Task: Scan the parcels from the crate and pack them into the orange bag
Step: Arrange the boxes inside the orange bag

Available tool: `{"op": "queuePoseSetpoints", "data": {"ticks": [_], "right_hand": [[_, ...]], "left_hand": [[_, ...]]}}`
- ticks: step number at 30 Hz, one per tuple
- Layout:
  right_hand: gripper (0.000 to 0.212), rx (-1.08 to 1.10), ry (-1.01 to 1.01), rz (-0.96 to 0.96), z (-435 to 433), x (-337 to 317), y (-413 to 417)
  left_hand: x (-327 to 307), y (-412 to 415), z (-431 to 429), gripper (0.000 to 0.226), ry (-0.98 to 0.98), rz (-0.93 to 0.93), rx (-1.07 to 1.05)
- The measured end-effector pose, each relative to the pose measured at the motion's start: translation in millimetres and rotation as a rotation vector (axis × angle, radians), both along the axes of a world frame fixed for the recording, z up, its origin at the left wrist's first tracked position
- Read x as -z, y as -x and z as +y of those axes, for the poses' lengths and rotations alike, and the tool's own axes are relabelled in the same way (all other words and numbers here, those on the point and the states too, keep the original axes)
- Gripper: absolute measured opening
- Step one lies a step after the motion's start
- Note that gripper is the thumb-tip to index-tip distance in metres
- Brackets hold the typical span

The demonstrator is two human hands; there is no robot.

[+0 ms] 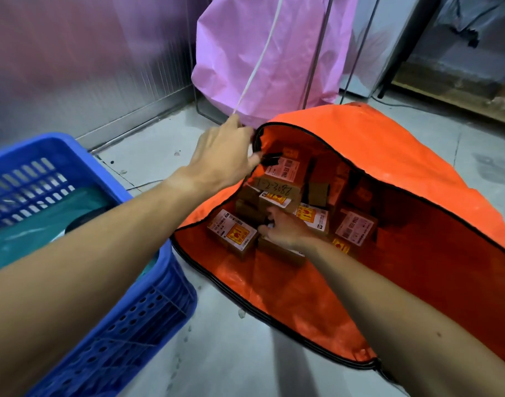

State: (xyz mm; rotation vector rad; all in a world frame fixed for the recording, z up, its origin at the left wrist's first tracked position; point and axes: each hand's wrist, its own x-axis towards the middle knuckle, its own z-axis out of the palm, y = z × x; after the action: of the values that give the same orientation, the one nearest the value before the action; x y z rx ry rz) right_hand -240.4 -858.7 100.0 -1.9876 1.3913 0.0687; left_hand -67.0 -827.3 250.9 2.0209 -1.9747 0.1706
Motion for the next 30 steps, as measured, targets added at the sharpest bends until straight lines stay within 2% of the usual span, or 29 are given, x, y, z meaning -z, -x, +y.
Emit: {"op": "queuePoseSetpoints", "data": {"ticks": [3, 7, 10, 14, 18, 21, 22, 24, 26, 30], "right_hand": [[0.054, -0.005, -0.046, -0.043, -16.5, -6.7, -5.6], [0.039, 0.165, -0.055, -0.163, -49.2, -18.5, -6.6], [0.046, 0.205, -0.039, -0.244, -68.0, -36.8, 2.5], [0.037, 0.183, -0.051, -0.207, -67.2, -52.2, 27.0], [0.028, 0.275, -0.070, -0.219, -56.3, -46.4, 38.8], [0.023, 0.284, -0.146, -0.082, -47.2, -15.7, 39.9], [0.024, 0.264, -0.173, -0.053, -42.9, -4.0, 41.1], [0.047, 0.216, -0.167, 0.022, -45.1, 29.7, 49.4], [0.056, 0.196, -0.142, 0.051, -43.0, 42.3, 55.7], [0.070, 0.250, -0.106, 0.052, -30.1, 22.1, 61.0]], "left_hand": [[1.6, -5.0, -1.8, 0.023, 0.023, 0.029, 0.041], [-7.0, -14.3, -5.0, 0.021, 0.067, -0.047, 0.093], [-7.9, -21.2, -3.9, 0.024, 0.089, -0.059, 0.100], [-8.9, -21.8, -1.4, 0.027, 0.105, -0.067, 0.083], [-14.5, -19.9, -0.7, 0.024, 0.119, -0.047, 0.026], [-18.7, -21.5, 0.1, 0.024, 0.124, -0.026, 0.007], [-19.2, -22.0, 0.1, 0.024, 0.122, -0.018, 0.006], [-18.9, -21.4, 1.4, 0.025, 0.121, -0.016, 0.010], [-17.6, -20.2, 3.0, 0.025, 0.119, -0.030, 0.016], [-16.4, -19.0, 3.3, 0.023, 0.120, -0.047, 0.013]]}}
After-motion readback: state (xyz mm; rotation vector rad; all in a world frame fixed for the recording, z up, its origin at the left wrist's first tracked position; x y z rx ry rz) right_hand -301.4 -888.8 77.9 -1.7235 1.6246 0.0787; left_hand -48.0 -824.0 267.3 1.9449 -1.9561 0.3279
